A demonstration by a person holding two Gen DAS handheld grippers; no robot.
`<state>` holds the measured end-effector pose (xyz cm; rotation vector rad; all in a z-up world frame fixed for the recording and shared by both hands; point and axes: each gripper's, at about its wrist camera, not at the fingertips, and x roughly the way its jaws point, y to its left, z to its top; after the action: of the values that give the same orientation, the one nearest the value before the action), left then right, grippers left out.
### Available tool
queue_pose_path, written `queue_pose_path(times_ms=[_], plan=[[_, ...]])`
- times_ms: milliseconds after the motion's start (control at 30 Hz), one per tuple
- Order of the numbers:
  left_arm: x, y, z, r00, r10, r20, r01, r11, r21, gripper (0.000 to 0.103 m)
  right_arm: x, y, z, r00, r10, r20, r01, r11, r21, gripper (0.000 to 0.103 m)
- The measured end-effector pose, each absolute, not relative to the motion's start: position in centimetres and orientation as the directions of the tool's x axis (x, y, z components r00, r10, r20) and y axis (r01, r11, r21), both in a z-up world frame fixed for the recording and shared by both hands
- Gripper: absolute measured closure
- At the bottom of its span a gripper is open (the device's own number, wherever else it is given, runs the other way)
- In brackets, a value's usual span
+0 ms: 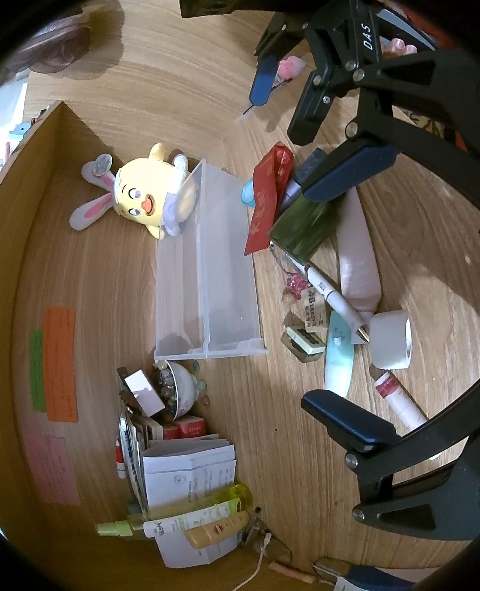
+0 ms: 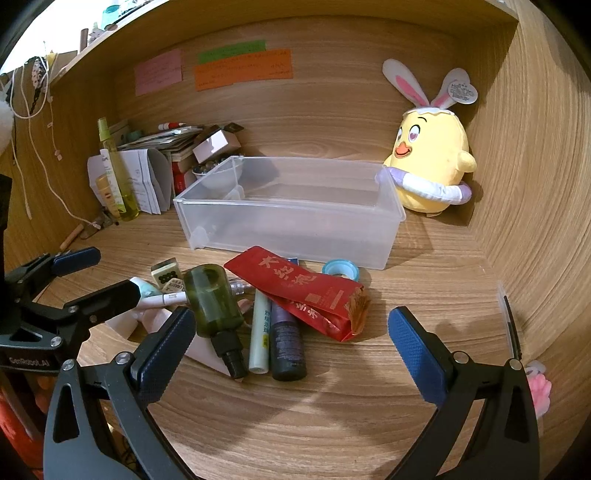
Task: Organize objects
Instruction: 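Move the left tool toward the white tube with a pink cap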
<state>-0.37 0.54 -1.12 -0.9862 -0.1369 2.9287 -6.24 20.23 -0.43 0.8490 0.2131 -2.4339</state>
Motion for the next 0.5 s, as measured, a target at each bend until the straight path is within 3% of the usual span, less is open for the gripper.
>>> queue_pose_path(times_ms=[500], plan=[[0.27,-0.3,-0.91,-0.792,0.092,-0.603,-0.035,-0.994,-0.106,0.0,-6.81,20.23,-0.56,-0.615,-0.48,-0.625,0.575,-0.816,0.061,0.0]])
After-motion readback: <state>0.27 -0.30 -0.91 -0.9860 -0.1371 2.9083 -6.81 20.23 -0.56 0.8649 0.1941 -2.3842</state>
